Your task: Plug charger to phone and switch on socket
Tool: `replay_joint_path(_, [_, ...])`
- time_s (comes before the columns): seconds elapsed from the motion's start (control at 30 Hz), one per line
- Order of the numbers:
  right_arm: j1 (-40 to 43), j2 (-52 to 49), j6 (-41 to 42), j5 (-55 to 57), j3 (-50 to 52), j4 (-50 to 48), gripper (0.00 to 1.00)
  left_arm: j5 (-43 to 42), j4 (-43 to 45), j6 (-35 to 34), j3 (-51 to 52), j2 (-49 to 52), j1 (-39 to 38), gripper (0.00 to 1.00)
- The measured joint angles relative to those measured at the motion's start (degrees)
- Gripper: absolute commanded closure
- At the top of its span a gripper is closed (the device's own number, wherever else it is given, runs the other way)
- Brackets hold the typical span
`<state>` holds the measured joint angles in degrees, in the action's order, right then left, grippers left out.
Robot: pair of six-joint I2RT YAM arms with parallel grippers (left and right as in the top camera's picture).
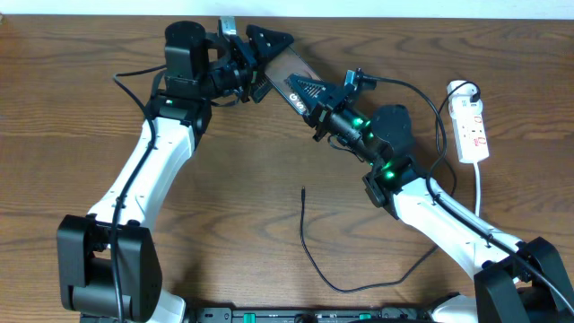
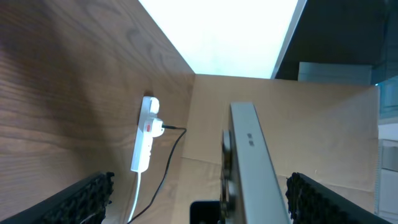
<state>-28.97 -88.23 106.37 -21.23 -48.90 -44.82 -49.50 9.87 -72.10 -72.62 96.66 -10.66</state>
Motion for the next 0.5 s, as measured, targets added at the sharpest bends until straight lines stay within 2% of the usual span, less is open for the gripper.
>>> replay_joint_path(0.17, [-0.04,0.00,2.40,0.48,0.00,0.09,0.99,0.59,-0.31,-1.40,0.00,0.00,-0.13,0.24])
replay_joint_path(0.27, [-0.04,0.00,4.04,0.57,0.00,-0.02,0.99,0.70,-0.42,-1.75,0.00,0.00,-0.13,0.32])
replay_joint_path(0.33, [-0.07,0.00,4.48,0.70,0.00,-0.04,0.99,0.96,-0.57,-1.73,0.00,0.00,-0.13,0.42])
replay_joint_path(0.4, [-0.22,0.00,4.94,1.25,-0.02,-0.31,0.99,1.20,-0.68,-2.05,0.00,0.00,-0.13,0.59])
replay_joint_path(0.5, [-0.63,0.04,6.67,2.05,-0.17,-0.20,0.99,1.31,-0.33,-2.69,0.04,-0.02,-0.17,0.67])
